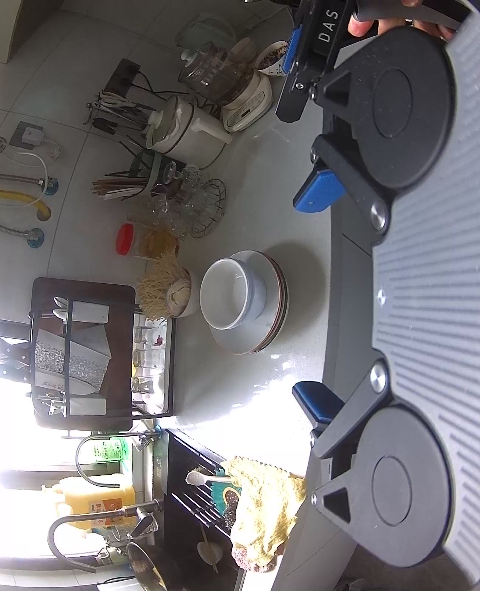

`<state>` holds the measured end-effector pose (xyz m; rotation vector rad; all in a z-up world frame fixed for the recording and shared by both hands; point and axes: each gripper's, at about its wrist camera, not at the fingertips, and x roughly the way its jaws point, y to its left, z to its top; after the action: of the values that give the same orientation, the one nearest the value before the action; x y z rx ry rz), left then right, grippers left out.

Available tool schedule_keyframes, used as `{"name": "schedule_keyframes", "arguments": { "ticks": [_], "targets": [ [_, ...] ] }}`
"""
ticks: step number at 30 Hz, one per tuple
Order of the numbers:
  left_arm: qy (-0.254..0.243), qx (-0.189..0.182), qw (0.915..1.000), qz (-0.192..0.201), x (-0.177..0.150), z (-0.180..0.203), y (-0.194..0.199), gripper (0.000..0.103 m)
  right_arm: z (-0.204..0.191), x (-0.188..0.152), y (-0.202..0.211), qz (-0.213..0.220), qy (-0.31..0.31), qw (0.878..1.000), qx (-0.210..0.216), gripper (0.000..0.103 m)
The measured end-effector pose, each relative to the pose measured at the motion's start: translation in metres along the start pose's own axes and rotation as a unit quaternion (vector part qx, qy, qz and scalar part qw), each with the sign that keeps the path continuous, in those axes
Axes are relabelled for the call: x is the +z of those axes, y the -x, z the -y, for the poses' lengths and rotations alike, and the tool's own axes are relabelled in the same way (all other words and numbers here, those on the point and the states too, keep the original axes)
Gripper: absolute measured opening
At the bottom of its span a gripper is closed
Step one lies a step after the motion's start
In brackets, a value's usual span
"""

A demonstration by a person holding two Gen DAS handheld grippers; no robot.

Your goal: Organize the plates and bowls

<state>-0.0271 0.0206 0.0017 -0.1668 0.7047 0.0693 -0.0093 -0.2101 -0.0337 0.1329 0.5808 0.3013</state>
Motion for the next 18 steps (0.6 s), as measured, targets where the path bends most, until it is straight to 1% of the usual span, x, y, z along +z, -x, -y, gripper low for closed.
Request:
{"name": "schedule_keyframes", "arguments": {
  "ticks": [7, 10, 14, 18],
  "targets": [
    [-0.002, 0.016, 0.9999, 0.0, -0.001, -0.002, 0.005, 0.1, -0.004, 0.0, 0.001, 0.0, 0.002, 1.0, 0.006, 0.09],
    [-0.002, 0.015, 0.9999, -0.003, -0.002, -0.005, 0.006, 0.1, -0.004, 0.0, 0.001, -0.001, 0.002, 1.0, 0.01, 0.09],
    [0.002, 0.024, 0.9997, 0.005, -0.001, -0.007, 0.011, 0.1, -0.004, 0.0, 0.001, 0.0, 0.001, 1.0, 0.013, 0.09],
    [-0.002, 0.02, 0.9998, 0.0, -0.004, -0.004, 0.011, 0.1, -0.004, -0.001, 0.001, -0.001, 0.001, 1.0, 0.014, 0.09]
  ]
}}
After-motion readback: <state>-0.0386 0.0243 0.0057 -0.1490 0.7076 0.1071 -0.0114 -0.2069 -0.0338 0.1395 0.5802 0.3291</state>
